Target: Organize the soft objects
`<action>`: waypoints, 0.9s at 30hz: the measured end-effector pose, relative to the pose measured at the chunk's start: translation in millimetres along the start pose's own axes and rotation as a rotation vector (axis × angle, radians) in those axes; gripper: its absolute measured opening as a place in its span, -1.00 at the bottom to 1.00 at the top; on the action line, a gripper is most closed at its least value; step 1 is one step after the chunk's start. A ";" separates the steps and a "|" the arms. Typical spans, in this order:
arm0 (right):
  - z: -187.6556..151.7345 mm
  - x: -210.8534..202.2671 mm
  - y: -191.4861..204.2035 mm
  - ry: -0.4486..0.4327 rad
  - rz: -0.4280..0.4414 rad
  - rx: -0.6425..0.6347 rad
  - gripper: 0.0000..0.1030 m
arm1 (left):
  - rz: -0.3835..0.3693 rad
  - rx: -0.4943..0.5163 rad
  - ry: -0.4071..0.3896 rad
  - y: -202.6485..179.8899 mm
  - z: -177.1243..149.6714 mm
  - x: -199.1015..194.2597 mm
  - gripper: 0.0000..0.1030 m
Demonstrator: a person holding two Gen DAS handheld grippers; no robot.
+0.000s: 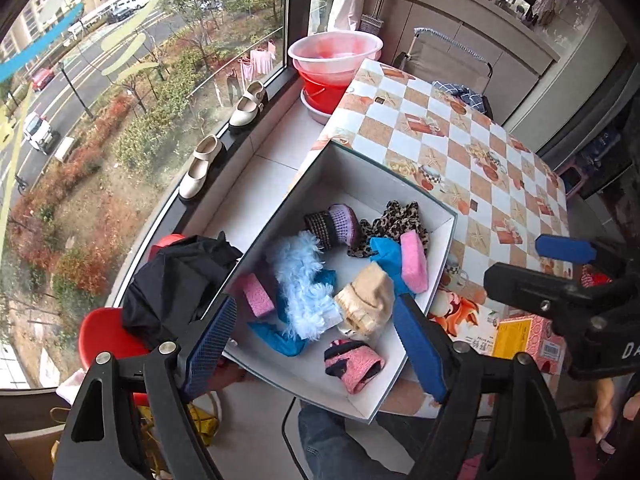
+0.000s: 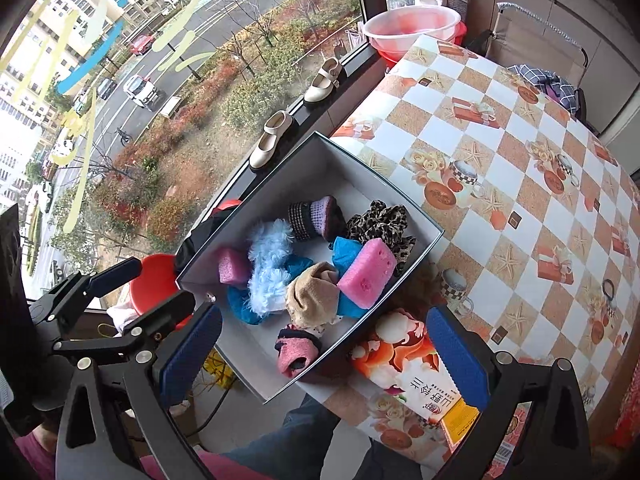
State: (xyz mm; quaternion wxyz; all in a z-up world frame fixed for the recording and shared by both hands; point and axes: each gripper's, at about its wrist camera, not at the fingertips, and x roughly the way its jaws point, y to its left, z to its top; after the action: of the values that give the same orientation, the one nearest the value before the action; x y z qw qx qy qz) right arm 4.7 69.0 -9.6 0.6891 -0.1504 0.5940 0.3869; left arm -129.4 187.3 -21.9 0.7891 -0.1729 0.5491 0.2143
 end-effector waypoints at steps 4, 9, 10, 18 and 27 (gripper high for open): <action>-3.9 1.3 5.6 0.002 -0.014 -0.004 1.00 | 0.069 0.054 0.039 -10.6 -15.2 5.7 0.62; -9.4 9.6 4.2 0.033 -0.008 0.024 1.00 | 0.082 0.045 0.068 -9.9 -24.8 7.3 0.62; -10.5 11.3 4.7 0.039 -0.007 0.023 1.00 | 0.086 0.043 0.069 -9.1 -25.8 6.8 0.62; -14.1 14.7 17.0 0.046 0.006 -0.001 1.00 | 0.105 0.039 0.079 -3.4 -30.0 2.2 0.61; -16.9 14.0 19.0 0.044 0.007 0.005 1.00 | 0.103 0.035 0.086 -0.3 -31.5 1.2 0.61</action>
State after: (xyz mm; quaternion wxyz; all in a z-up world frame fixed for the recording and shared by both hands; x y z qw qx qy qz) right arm -20.8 75.2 -22.1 0.6747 -0.1549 0.6107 0.3844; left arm -153.8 171.2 -33.6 0.7556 -0.1397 0.5943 0.2374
